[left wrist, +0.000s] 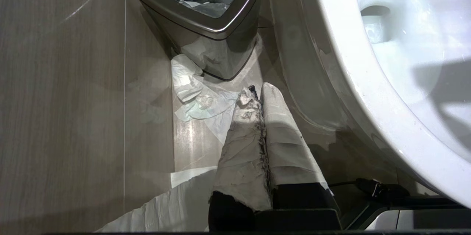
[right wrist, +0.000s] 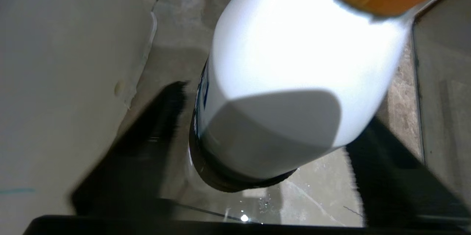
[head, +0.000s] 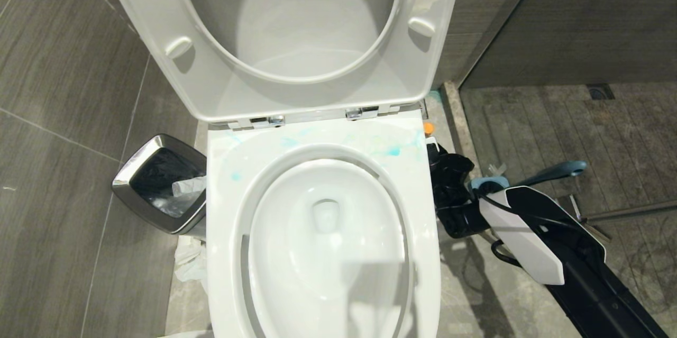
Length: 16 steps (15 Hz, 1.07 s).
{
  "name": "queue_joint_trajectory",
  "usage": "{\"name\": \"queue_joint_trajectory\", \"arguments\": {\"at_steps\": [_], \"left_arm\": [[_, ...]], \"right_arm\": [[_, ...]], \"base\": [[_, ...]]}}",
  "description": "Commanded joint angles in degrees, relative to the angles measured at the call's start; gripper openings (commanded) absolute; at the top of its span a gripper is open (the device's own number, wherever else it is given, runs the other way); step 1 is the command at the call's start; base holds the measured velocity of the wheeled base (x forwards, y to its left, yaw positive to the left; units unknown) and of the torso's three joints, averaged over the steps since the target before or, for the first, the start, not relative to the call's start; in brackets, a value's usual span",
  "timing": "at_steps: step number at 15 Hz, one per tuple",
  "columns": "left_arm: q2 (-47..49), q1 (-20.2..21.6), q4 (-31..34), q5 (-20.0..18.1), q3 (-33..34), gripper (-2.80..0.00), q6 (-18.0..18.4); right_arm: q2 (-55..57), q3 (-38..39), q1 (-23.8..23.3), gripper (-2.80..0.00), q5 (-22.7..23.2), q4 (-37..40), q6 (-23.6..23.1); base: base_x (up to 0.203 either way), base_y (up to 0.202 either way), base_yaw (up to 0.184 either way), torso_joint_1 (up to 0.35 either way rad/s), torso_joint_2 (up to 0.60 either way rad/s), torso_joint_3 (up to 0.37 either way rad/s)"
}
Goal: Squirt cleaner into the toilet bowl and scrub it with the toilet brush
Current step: Pour in the cleaning agent
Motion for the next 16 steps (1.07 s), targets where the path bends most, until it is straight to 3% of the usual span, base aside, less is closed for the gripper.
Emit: {"name": "queue_joint_trajectory", "arguments": {"at_steps": [1,10,16], "left_arm": [[0.09,0.04,0.0,0.03,0.01,-2.8,0.0],[0.09,0.04,0.0,0.03,0.01,-2.8,0.0],[0.09,0.04,0.0,0.03,0.01,-2.8,0.0]], "right_arm": [[0.52,-0.38,0.03,-2.8,-0.1,-0.36,-0.63],[-0.64,1.62,-0.19,-2.8,-0.19,-0.65,-2.17],[-5.49,15.16,-1.09,-2.8,0.17,-1.28,-2.36]], "base": [[0.0,0.0,0.0,0.0,0.0,0.0],[0.0,0.0,0.0,0.0,0.0,0.0],[0.0,0.0,0.0,0.0,0.0,0.0]]}}
